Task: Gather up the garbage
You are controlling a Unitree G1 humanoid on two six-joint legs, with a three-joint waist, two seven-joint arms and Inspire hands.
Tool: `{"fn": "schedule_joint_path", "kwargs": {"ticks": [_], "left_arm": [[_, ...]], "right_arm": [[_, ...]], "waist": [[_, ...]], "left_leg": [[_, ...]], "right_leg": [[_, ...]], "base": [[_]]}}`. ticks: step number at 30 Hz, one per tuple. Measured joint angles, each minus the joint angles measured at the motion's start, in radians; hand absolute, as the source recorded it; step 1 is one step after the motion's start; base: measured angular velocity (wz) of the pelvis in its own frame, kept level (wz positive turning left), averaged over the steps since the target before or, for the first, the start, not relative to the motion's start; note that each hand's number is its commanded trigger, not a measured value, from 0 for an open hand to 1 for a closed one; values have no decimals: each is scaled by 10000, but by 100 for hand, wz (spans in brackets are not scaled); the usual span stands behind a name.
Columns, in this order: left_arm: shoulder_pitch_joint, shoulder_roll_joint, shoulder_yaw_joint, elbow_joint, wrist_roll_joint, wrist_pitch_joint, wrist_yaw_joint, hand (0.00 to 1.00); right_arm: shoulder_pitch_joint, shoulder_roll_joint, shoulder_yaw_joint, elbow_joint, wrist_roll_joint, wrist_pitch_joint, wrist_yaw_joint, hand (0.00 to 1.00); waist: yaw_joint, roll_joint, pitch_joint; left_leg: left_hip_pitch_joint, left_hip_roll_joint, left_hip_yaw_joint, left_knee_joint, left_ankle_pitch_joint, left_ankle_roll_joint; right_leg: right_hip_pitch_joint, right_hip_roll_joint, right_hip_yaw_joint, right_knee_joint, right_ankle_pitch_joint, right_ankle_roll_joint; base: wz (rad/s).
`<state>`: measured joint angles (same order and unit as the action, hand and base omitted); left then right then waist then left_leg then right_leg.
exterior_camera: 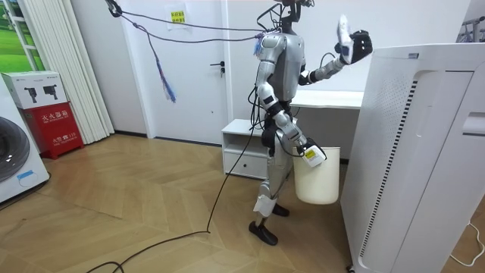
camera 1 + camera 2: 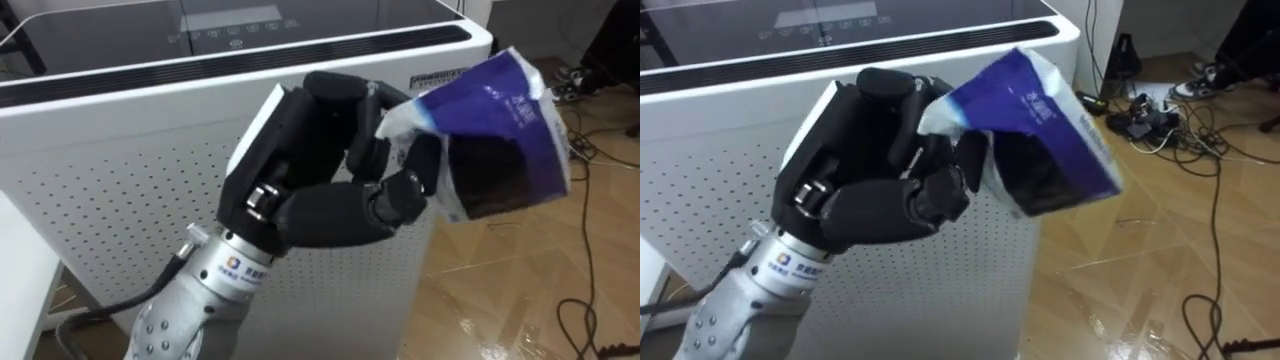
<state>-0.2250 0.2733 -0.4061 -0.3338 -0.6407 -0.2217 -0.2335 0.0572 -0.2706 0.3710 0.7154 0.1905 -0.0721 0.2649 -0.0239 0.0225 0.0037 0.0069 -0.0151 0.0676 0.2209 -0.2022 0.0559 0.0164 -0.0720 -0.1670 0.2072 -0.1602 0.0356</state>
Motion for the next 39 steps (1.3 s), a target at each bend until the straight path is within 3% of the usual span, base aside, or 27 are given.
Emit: {"fn": "schedule_joint_path", "kwargs": {"ticks": [4,12,17,21,24,28,34,39], "left_arm": [[20,-82,2,0,-757,388,-1270,100],[293,39,2,2,-751,677,-2188,100],[1314,426,122,258,-321,732,-2207,100],[2037,719,123,1559,266,849,-2166,100],[2454,680,69,2533,861,918,-2113,100],[2516,529,-19,4002,968,1063,-2108,100],[2560,445,-2,4854,1766,1066,-2107,100],[2564,89,-31,6296,2717,1005,-2101,100]], "right_arm": [[-16,36,0,-12,2,48,40,100],[-22,49,2,-113,2,120,120,100],[-37,45,-13,-111,-56,239,126,100],[-72,41,-14,-112,-27,299,134,100],[-283,14,3,-47,-19,300,134,100],[-728,58,39,295,-17,302,136,100],[-981,45,8,341,-23,299,93,100],[-1238,122,20,754,-11,240,79,100]], "waist": [[34,-23,12],[74,-39,18],[85,-58,38],[174,-115,95],[294,-112,128],[442,-97,155],[485,-114,177],[562,-159,209]], "left_leg": [[-52,14,79,77,0,0],[-256,25,93,155,-1,1],[-394,27,99,152,2,-2],[-505,27,17,192,16,-13],[-957,23,-92,359,15,-14],[-1371,19,-195,500,16,-15],[-1932,13,-308,666,20,-21],[-2114,18,-282,716,20,-21]], "right_leg": [[-138,-8,42,181,-1,-2],[-290,-13,49,319,-3,-5],[-483,5,124,324,1,-13],[-566,-2,-17,299,2,-14],[-887,-14,-158,291,19,-42],[-1198,-34,-316,320,20,-44],[-1671,-54,-401,467,17,-49],[-1829,-57,-413,485,17,-50]], "base": [[-5],[-1],[-1],[5],[13],[11],[5],[0]]}}
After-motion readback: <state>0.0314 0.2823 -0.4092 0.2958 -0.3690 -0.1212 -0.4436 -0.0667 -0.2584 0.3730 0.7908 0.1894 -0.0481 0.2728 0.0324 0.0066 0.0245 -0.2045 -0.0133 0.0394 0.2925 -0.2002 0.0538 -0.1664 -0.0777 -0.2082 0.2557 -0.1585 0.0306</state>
